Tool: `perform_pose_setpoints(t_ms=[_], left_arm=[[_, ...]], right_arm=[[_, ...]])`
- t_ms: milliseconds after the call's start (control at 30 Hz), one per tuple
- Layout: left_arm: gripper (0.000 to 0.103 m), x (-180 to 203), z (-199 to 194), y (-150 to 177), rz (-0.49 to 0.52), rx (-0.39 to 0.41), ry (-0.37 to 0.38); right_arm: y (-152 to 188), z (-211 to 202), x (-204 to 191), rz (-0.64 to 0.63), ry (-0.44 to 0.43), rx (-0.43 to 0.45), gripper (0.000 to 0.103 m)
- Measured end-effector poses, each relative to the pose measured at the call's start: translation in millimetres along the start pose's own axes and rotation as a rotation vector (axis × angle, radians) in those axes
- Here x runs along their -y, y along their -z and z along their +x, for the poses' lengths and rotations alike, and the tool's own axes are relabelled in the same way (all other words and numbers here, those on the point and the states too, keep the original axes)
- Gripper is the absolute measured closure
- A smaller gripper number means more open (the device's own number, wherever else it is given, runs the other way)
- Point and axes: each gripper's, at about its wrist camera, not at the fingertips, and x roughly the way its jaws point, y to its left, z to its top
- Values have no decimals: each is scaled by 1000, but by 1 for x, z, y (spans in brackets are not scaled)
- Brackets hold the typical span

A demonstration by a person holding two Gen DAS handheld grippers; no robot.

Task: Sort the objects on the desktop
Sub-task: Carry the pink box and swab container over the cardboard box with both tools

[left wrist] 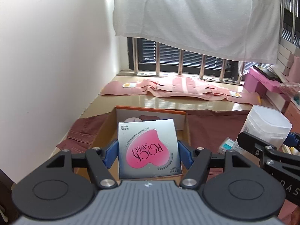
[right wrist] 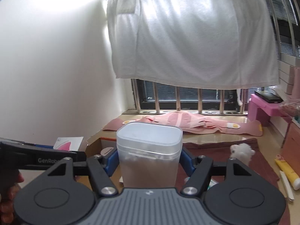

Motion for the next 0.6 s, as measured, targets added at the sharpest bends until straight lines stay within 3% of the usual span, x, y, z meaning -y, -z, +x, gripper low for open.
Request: perform_pose_setpoints(t_ms=[333,600], left_arm=[[35,-41,42,-4,-21,-63,-48],[35,-62,91,-8,-13,-127,-61]], right_arm=[[-5,51,-43,-2,-68,-78,36],[-6,109,-53,21,-54,-151,36]])
